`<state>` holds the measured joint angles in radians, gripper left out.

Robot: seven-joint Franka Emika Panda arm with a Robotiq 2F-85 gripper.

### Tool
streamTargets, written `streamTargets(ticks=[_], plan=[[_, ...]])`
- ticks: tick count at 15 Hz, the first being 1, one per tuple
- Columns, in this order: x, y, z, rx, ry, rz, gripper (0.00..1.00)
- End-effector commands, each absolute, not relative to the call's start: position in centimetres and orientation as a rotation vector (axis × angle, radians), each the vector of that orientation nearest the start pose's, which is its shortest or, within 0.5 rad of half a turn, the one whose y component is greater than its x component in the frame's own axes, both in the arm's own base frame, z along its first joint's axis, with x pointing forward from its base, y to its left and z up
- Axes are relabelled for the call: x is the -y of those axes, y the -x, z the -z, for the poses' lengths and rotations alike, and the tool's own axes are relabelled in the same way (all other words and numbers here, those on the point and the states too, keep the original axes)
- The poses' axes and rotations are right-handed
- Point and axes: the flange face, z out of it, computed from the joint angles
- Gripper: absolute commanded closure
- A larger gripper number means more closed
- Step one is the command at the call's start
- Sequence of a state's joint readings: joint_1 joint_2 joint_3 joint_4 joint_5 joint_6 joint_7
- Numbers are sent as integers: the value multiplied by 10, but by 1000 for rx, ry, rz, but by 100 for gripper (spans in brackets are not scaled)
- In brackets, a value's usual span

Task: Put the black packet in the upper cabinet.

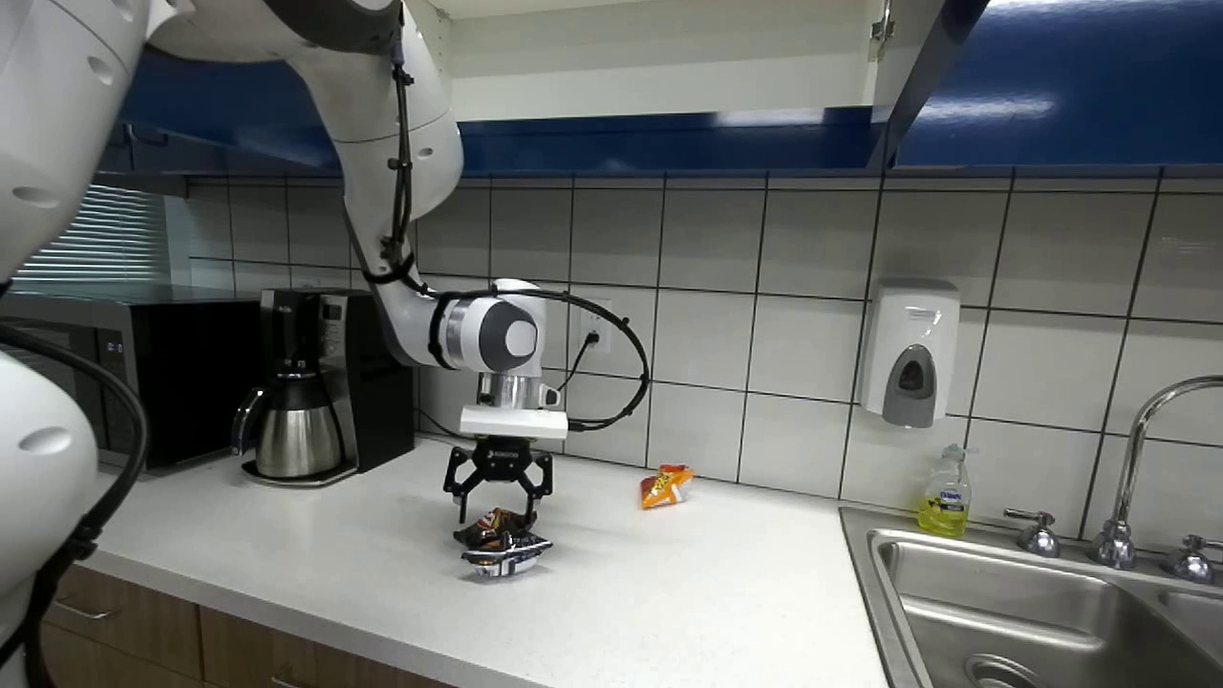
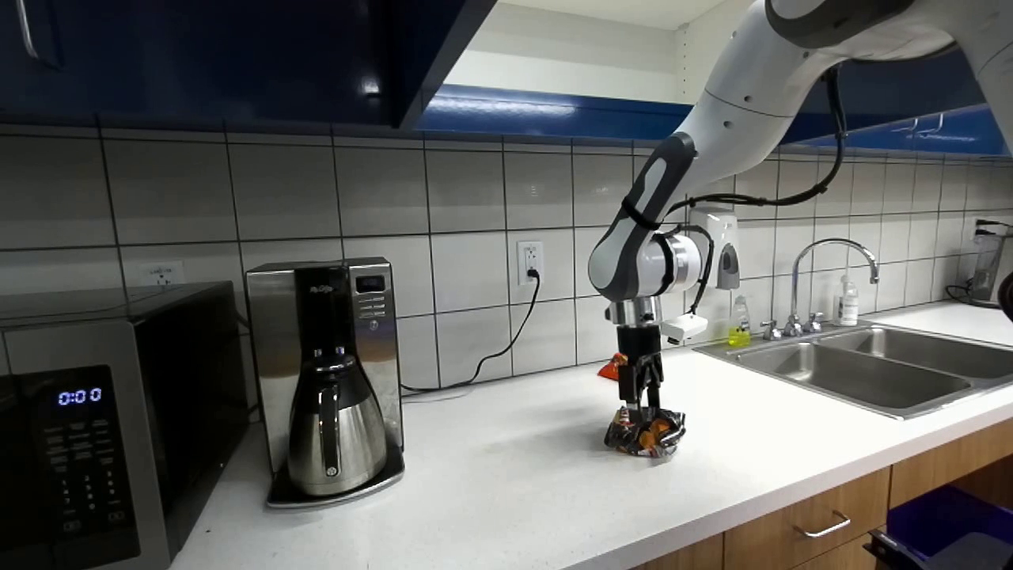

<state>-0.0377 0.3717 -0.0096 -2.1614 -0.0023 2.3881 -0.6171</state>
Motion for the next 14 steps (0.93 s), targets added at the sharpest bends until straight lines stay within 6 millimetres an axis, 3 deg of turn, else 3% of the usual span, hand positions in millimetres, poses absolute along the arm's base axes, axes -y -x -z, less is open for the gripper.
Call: streamTargets(ticks=[1,2,11,14], plan=[[30,-555,-212,918,2958,-205,25],[30,-555,-212,917,2957,-205,26],[30,-553,-209,906,2951,-211,98],[30,-552,-207,899,2952,-216,100]])
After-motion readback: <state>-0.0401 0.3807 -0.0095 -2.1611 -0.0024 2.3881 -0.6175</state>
